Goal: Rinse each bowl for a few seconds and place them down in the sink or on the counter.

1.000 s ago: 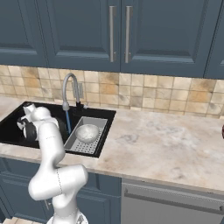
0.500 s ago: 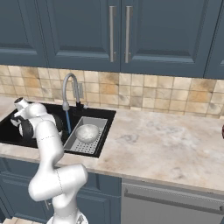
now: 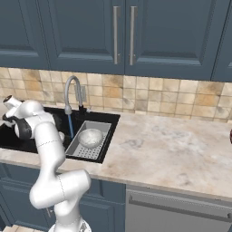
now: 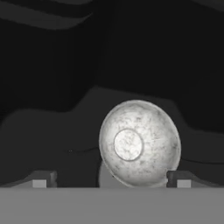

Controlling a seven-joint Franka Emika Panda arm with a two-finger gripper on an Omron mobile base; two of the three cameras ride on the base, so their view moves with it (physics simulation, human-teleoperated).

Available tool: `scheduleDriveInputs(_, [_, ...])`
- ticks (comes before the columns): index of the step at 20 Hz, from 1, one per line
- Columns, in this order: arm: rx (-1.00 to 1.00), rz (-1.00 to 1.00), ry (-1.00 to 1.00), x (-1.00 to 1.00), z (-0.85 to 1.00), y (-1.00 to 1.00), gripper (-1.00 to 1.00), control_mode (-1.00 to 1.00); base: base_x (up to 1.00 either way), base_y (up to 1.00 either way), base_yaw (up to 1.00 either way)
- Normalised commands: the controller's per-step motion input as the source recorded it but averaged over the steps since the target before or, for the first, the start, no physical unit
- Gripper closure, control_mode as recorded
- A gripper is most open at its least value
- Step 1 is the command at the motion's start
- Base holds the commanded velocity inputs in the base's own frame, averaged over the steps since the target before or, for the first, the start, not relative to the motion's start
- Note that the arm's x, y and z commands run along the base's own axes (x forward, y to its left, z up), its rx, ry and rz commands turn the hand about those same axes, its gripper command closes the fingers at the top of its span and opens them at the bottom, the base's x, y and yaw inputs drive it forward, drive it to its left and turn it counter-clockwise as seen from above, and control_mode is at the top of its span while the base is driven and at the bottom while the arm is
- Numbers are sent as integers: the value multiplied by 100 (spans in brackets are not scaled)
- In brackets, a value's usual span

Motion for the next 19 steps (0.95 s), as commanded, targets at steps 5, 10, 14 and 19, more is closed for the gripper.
scheduleDriveInputs(5, [-5,0,-9,-34,49,-6,-100,-100,0,0,0])
scheduleDriveInputs(10, [-4,0,-9,-41,49,-8,-100,-100,0,0,0])
scheduleDriveInputs(14, [-3,0,-9,-46,42,-10,-100,-100,0,0,0])
scheduleDriveInputs(19, [0,0,-6,-51,36,-19,-100,-100,0,0,0])
